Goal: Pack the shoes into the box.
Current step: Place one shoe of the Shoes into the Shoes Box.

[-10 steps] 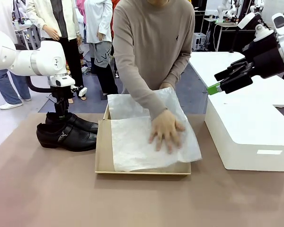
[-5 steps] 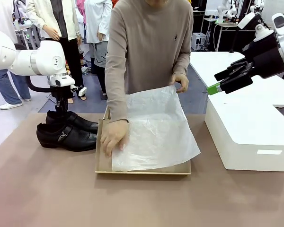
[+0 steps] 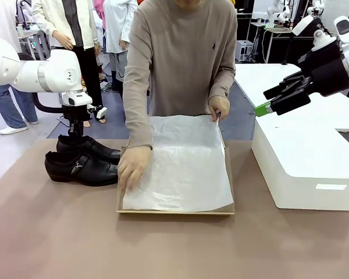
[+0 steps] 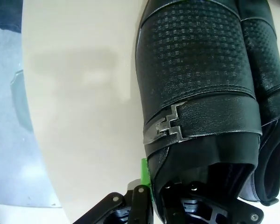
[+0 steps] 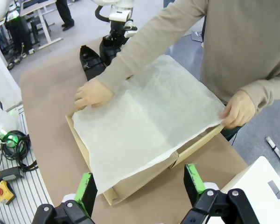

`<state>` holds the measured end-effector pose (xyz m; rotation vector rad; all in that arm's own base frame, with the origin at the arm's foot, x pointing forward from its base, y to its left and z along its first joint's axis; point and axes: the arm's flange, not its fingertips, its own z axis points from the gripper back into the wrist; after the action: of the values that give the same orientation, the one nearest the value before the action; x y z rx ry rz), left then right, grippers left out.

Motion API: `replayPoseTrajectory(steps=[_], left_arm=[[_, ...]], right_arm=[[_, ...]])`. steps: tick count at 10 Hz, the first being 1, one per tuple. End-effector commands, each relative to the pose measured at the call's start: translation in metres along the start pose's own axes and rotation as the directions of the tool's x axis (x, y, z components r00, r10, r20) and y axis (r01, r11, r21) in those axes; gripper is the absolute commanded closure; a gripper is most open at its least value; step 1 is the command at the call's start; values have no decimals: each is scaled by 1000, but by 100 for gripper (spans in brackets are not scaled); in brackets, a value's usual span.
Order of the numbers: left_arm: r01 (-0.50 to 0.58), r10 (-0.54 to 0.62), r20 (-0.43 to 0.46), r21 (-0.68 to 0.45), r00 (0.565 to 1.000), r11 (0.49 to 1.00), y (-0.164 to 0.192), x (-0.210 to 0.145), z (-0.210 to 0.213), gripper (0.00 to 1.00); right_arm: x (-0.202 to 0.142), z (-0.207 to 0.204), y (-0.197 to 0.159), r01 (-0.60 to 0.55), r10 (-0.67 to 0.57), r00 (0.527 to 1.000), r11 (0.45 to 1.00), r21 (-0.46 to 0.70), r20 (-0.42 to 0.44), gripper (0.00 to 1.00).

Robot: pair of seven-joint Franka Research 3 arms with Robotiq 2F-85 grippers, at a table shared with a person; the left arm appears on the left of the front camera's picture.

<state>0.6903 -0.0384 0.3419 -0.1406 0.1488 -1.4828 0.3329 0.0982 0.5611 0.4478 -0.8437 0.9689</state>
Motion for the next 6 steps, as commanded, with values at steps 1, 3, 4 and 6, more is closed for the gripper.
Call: replayPoseTrajectory(steps=[1,3,4,6], left_arm=[[0,1,-29,29,1000,1000,1,-5,5,100],[-11,12,-10,80,1000,997,0,-11,10,100],[-15,16,-2,94,1000,995,-1,-14,12,100],[-36,35,11,118,999,992,-5,-18,21,100]], right_arm=[[0,-1,-2,-10,9,1000,1000,10,10,0],[0,-1,-2,-10,9,1000,1000,10,10,0],[0,-1,-2,-10,9,1000,1000,10,10,0],[0,-1,-2,-10,9,1000,1000,10,10,0]])
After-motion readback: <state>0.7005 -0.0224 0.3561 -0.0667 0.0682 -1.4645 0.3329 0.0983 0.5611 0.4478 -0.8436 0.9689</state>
